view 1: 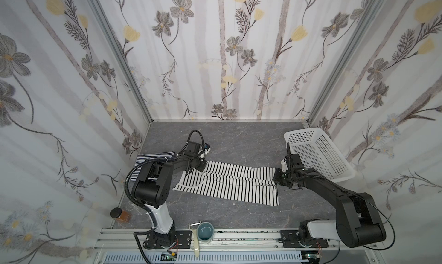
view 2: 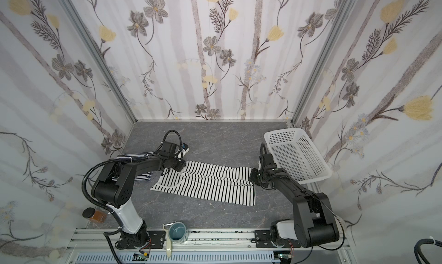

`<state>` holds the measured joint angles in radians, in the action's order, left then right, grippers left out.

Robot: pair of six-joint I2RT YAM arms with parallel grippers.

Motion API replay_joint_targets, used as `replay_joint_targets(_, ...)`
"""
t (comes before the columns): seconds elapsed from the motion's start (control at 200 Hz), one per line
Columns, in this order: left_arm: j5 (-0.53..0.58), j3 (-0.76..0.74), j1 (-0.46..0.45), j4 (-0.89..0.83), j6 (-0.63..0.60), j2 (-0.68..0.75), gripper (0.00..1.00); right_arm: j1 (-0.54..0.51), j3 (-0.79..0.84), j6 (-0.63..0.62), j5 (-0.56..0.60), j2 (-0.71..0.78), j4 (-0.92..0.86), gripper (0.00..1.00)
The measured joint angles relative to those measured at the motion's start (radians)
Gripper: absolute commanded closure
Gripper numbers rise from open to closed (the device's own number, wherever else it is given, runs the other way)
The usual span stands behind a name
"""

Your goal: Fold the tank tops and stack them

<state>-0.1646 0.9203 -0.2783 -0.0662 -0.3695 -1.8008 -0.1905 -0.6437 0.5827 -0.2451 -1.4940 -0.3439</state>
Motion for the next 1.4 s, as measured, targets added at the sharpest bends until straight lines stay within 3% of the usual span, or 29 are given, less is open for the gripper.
replay_joint_targets(0.515,-0.003,-0.03,0.014,0.044,0.004,0.013,0.66,0.003,0.04,0.0,0.027,0.002,-0.026,0.97)
replay_joint_targets(0.565,-0.001,-0.032,0.014,0.044,0.004,0.017,0.65,0.003,0.042,0.0,0.027,-0.015,-0.021,0.93)
replay_joint_targets(0.61,0.002,-0.035,0.014,0.043,0.004,0.022,0.62,0.003,0.043,0.0,0.026,-0.027,-0.017,0.81)
replay_joint_targets(0.704,0.018,-0.042,0.011,0.026,0.004,0.041,0.57,0.002,0.042,0.0,0.036,-0.029,-0.02,0.67)
replay_joint_targets(0.739,0.027,-0.042,0.008,0.008,0.004,0.05,0.56,0.002,0.036,-0.001,0.035,-0.025,-0.022,0.65)
replay_joint_targets(0.994,0.075,-0.042,-0.025,-0.156,0.008,0.161,0.52,-0.01,-0.069,0.0,0.068,-0.009,-0.058,0.66)
replay_joint_targets(1.399,0.028,-0.086,-0.103,-0.205,0.006,0.19,0.6,-0.157,-0.178,0.021,-0.014,-0.193,0.006,0.76)
